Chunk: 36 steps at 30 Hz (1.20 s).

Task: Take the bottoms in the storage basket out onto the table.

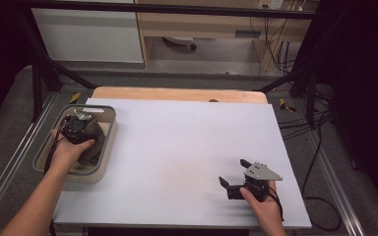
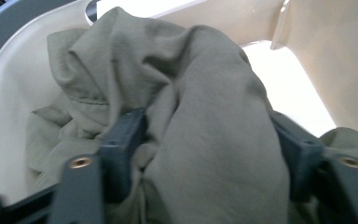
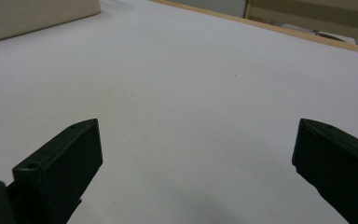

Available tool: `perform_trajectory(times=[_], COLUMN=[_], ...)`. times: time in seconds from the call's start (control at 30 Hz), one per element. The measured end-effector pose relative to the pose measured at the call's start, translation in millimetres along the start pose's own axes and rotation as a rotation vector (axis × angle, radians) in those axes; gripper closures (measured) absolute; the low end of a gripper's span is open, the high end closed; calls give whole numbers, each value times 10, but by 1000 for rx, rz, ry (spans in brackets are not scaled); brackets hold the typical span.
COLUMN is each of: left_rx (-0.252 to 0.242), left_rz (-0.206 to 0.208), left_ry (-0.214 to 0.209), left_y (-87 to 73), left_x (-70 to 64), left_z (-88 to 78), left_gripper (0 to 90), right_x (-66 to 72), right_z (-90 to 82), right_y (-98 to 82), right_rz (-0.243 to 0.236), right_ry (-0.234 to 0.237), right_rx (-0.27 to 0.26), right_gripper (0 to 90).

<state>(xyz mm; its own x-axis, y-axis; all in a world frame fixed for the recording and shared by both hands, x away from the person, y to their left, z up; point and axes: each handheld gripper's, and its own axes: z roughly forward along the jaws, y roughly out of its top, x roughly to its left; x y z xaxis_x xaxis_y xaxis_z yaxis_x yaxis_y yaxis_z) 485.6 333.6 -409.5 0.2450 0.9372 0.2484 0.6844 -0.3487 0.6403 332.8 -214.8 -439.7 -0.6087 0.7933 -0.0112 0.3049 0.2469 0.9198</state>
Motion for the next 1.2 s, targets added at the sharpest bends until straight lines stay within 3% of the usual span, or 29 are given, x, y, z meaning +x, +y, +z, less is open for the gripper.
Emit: perform_trajectory(times=[0.23,0.3,0.37,0.6,0.73,0.97,1.07,1.2], left_rx=[1,-10,-32,-149,-234,-301,-341,-380], left_rz=[7,-9,-51,-123,-196,-213,-260,-280], left_ry=[-11,-27,-43,-89,-121,-127,-143,-140], left_y=[24,31,34,25,33,30,38,81], left_x=[-18,10,61,220,300,366,421,481], left_z=[-61,-96,-150,-396,-536,-669,-737,-845], left_gripper=[614,666,696,715,716,717,718,723], right_x=[-4,-7,-10,-11,1,-5,-3,-1], right_z=[-6,-10,-11,-2,6,3,4,3], right_y=[2,2,2,2,5,0,1,1], right_rz=[1,1,1,1,-2,-1,-1,-1], right_ry=[-1,-2,-2,-4,-3,-5,-4,-3], right_rx=[-3,-4,-5,-5,-2,-2,-2,-3], right_gripper=[22,22,22,22,22,22,22,22])
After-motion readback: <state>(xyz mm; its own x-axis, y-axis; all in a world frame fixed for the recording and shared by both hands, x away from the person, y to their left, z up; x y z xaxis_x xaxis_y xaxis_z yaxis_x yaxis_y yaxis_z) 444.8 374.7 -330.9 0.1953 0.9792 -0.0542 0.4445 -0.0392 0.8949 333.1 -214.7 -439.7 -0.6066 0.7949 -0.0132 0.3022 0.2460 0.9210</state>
